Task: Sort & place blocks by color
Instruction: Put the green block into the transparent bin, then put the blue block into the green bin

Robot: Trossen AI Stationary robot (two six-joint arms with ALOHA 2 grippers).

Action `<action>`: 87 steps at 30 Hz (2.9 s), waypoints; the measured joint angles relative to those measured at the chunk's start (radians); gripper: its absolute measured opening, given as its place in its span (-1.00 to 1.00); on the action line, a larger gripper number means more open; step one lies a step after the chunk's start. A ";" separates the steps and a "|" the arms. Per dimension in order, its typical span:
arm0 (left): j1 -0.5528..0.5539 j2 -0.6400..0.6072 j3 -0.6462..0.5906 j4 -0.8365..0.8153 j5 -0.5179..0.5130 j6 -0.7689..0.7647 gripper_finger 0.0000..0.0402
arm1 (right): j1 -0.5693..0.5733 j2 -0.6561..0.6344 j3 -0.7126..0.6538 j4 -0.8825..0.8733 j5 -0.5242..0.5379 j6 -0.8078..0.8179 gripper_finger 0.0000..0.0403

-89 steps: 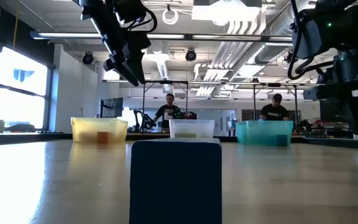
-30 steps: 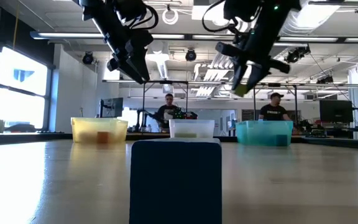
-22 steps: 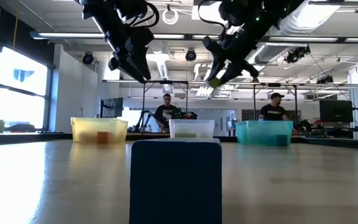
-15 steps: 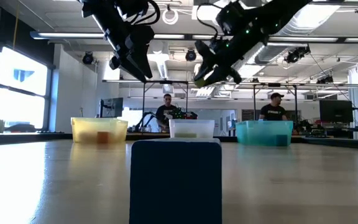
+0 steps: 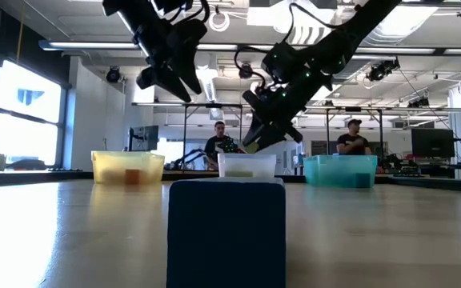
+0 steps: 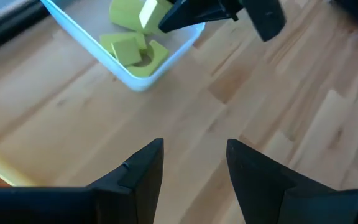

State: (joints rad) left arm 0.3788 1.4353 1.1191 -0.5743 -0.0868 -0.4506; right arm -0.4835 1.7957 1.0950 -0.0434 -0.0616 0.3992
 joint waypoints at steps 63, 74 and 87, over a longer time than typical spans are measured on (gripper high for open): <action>-0.287 0.000 0.000 -0.447 -0.006 -0.387 0.04 | 0.716 0.003 0.626 -0.964 0.011 -0.327 0.32; -0.287 0.000 0.000 -0.446 -0.006 -0.462 0.04 | 0.840 0.036 0.626 -0.779 -0.051 -0.736 0.32; -0.290 0.000 0.000 -0.445 0.001 -0.503 0.04 | 0.932 0.189 0.624 -0.678 -0.118 -0.963 0.32</action>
State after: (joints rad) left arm 0.0887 1.4353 1.1187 -1.0191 -0.0858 -0.9532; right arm 0.4489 1.9842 1.7191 -0.7212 -0.1792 -0.5635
